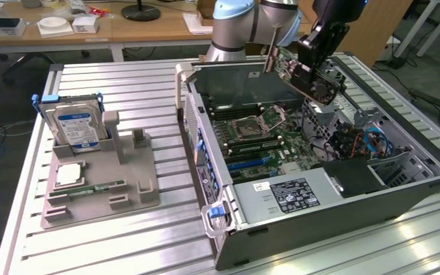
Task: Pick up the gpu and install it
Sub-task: 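Insert the gpu into the slot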
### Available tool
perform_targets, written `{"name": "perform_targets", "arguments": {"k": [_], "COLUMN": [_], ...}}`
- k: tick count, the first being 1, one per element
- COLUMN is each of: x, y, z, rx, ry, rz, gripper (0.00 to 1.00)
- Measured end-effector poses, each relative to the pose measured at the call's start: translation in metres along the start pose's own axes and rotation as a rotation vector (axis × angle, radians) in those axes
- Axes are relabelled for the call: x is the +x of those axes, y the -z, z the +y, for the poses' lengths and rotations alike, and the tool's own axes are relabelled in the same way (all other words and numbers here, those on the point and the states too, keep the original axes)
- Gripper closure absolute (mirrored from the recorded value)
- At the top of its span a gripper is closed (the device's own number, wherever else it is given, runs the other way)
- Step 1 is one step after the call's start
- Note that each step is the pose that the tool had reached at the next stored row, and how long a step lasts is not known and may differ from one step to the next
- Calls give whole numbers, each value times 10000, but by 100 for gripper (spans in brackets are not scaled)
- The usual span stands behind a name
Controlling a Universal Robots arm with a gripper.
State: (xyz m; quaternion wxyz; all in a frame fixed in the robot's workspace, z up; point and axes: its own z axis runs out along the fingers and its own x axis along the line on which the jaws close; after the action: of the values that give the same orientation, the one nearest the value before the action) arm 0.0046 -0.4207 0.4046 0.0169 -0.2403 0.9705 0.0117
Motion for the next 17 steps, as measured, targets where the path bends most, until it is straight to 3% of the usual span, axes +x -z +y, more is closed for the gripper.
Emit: {"name": "perform_targets", "arguments": {"k": [17], "x": [1], "y": [-24], "z": [0], "rx": [-120], "ry": [3087], "rz": [45], "gripper": [74]}}
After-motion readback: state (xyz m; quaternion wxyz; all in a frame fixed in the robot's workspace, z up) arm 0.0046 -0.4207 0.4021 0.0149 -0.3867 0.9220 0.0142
